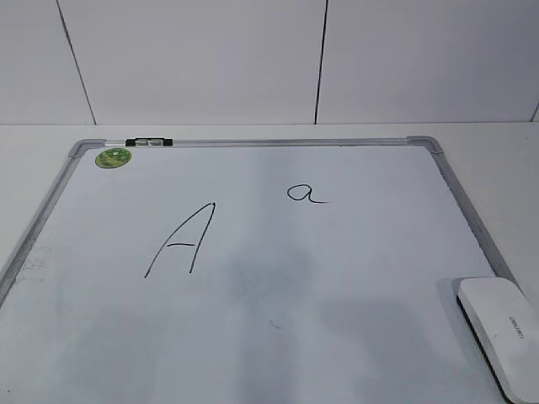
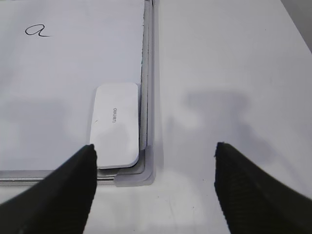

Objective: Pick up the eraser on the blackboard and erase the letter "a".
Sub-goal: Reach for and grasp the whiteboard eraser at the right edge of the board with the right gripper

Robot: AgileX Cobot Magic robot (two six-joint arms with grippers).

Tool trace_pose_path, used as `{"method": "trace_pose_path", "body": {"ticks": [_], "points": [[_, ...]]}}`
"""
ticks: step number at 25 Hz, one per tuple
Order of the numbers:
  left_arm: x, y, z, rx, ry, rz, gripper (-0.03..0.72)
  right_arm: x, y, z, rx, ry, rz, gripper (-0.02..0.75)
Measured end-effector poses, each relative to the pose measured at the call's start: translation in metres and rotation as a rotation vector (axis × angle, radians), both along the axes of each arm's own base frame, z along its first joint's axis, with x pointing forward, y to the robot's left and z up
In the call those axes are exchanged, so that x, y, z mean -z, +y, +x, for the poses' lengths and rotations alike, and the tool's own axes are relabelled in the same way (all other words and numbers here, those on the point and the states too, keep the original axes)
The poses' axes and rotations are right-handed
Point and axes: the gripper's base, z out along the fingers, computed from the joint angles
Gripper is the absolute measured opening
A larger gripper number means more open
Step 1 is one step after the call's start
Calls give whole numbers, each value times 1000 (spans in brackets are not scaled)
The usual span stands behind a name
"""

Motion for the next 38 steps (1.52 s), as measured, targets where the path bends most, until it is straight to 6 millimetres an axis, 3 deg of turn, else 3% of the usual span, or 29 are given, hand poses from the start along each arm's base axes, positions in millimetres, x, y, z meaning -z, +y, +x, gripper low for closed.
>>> {"method": "trace_pose_path", "body": {"ticks": [38], "points": [[0, 0, 0, 0, 0, 0, 402, 0, 0, 0, 0, 0, 0, 571]]}}
